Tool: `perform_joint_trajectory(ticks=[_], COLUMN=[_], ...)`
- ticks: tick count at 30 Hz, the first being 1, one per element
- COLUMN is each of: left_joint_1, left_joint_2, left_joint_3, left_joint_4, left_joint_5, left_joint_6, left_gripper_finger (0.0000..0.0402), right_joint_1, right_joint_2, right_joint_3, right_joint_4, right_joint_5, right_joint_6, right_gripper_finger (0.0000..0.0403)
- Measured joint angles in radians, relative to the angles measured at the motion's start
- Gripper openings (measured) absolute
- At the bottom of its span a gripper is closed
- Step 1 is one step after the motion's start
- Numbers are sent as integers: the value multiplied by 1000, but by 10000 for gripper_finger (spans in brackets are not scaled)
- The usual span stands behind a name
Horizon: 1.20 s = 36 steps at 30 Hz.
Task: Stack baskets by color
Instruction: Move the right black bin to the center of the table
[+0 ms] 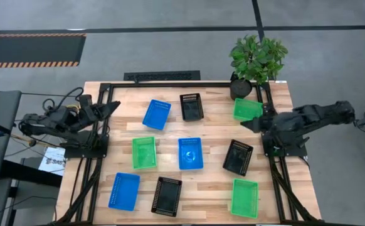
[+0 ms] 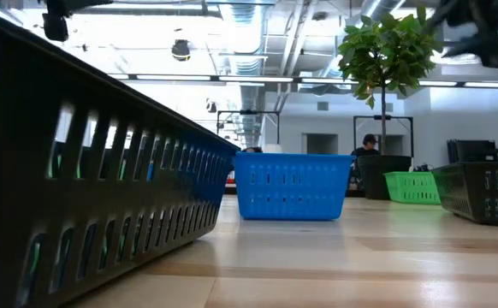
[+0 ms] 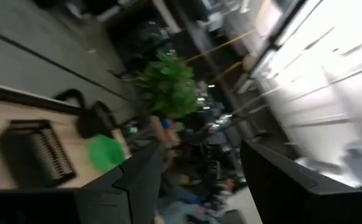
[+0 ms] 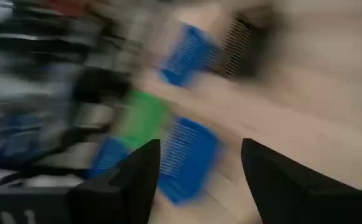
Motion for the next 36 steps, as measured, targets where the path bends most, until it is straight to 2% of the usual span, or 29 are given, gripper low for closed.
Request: perform_joint_trajectory(ticks=[3, 9, 12, 17, 23, 36], left_joint_1=[0, 0, 0, 0, 0, 0], left_joint_2=[44, 82, 90, 89, 89, 89], left_joint_3=[50, 67, 68, 68, 68, 68], left_joint_4=[-64, -92, -92, -110, -136, -166], left_joint_5=[-67, -156, -163, -162, -147, -153], left_joint_6=[59, 99, 95, 89, 72, 21], left_gripper_finger=[203, 203, 203, 203, 203, 203], right_joint_1=[0, -14, -19, 11, 67, 97], right_joint_2=[114, 284, 360, 464, 574, 724], right_joint_3=[58, 69, 67, 67, 67, 68], right_joint_4=[-183, -341, -363, -328, -314, -288], right_joint_5=[-49, -222, -335, -434, -497, -508], right_joint_6=[135, 329, 381, 381, 427, 523], right_gripper_finger=[249, 249, 249, 249, 249, 249])
